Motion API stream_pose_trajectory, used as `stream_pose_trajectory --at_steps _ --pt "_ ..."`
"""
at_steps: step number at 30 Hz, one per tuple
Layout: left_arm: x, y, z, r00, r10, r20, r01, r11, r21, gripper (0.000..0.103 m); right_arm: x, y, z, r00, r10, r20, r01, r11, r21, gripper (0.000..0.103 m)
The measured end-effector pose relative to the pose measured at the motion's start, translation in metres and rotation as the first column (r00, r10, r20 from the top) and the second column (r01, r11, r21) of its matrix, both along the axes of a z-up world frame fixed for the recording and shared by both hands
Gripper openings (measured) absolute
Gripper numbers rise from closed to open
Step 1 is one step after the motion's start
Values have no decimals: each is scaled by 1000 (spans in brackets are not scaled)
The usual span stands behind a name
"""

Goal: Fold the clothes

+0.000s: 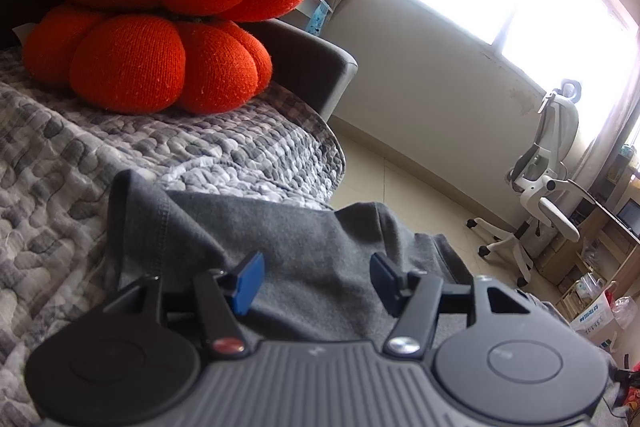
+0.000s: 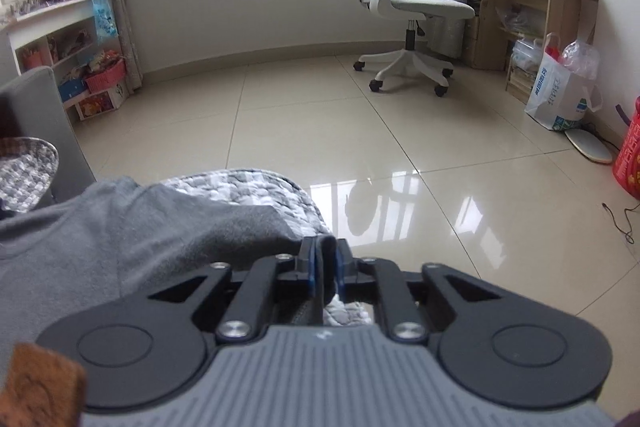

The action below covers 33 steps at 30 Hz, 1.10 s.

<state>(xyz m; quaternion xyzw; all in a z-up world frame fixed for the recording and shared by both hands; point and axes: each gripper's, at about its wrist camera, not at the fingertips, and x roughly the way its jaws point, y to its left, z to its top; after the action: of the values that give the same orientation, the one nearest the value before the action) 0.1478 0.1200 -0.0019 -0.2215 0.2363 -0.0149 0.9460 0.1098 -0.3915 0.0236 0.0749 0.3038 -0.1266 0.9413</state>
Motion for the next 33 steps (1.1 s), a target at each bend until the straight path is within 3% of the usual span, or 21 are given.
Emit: stream_pose_trajectory --at_steps 3,6,10,13,16,18,20,23,24,25,27,30,33 --pt "-14 12 4 1000 -4 -16 4 1000 -6 62 -10 16 17 998 45 31 -44 999 -28 19" --pt "-34 32 8 1000 11 -27 -12 1000 -23 63 -25 32 32 993 87 81 -80 993 -83 44" --pt "-57 83 13 987 98 -128 -115 985 -132 64 -38 45 42 982 149 116 -144 988 -52 47" --pt "-69 110 15 986 94 -136 -124 963 -238 68 -44 65 43 965 237 115 -235 972 -28 54" --pt "-63 110 22 990 63 -125 -90 969 -230 73 -46 94 41 937 333 105 -333 943 -18 56" --pt "-53 100 23 992 31 -120 -55 978 -201 75 -49 122 39 905 414 97 -416 909 5 56" --pt "-37 92 22 991 18 -131 -42 983 -181 75 -55 151 38 854 513 89 -517 856 23 56" --pt "-17 87 18 993 17 -119 -36 986 -160 73 -76 198 39 737 670 89 -669 742 -45 56" --pt "-11 85 17 993 16 -121 -33 990 -141 68 -84 212 40 699 710 85 -706 704 -78 56" --pt "-6 82 16 991 17 -132 -31 994 -104 43 -88 223 39 675 734 76 -728 679 -94 56" --pt "1 72 18 987 17 -161 -18 1000 -7 7 -93 241 38 636 769 58 -763 639 -96 56" --pt "1 67 21 988 22 -153 -11 998 69 3 -91 256 35 600 798 49 -795 602 -69 56" --pt "-2 82 28 991 59 -121 -50 996 75 2 -93 258 36 602 795 76 -792 607 -64 56"
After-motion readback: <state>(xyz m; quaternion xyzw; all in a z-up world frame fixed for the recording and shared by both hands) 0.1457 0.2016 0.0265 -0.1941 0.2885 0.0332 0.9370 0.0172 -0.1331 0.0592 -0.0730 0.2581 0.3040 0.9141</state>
